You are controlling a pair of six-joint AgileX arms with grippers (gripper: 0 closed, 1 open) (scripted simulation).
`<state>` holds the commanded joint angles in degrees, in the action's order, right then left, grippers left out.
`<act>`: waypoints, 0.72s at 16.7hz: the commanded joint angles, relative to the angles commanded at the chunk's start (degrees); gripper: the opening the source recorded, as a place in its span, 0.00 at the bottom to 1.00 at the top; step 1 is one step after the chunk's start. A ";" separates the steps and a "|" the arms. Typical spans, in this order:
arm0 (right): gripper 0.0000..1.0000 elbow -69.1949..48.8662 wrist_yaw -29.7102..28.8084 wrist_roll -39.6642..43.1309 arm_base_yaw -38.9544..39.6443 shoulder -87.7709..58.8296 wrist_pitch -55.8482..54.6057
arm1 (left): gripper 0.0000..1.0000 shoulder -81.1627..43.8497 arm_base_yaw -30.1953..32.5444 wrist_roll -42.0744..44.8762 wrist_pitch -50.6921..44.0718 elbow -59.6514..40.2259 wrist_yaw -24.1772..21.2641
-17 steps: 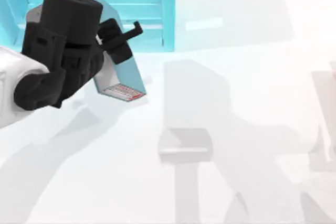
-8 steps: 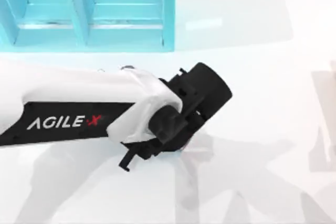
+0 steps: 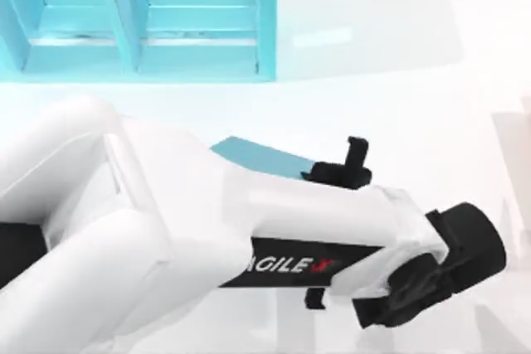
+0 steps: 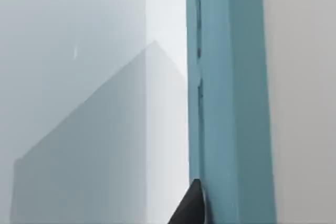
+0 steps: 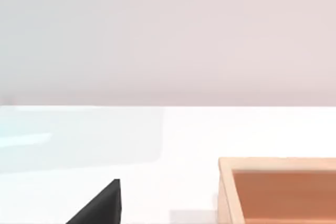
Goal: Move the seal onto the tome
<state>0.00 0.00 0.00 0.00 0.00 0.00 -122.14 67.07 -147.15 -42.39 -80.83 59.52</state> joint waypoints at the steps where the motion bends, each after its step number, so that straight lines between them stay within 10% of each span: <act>1: 1.00 0.00 0.00 0.00 0.00 0.00 0.00 | 0.00 -1.34 1.40 -4.42 -0.93 -1.98 2.93; 6: 1.00 0.00 0.00 0.00 0.00 0.00 0.00 | 0.00 -5.52 6.03 -19.46 -3.57 -9.26 14.26; 12: 1.00 0.00 0.00 0.00 0.00 0.00 0.00 | 0.00 -6.11 6.73 -21.80 -3.90 -10.49 16.28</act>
<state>0.00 0.00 0.00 0.00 0.00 0.00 -128.25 73.80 -168.95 -46.29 -91.32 75.80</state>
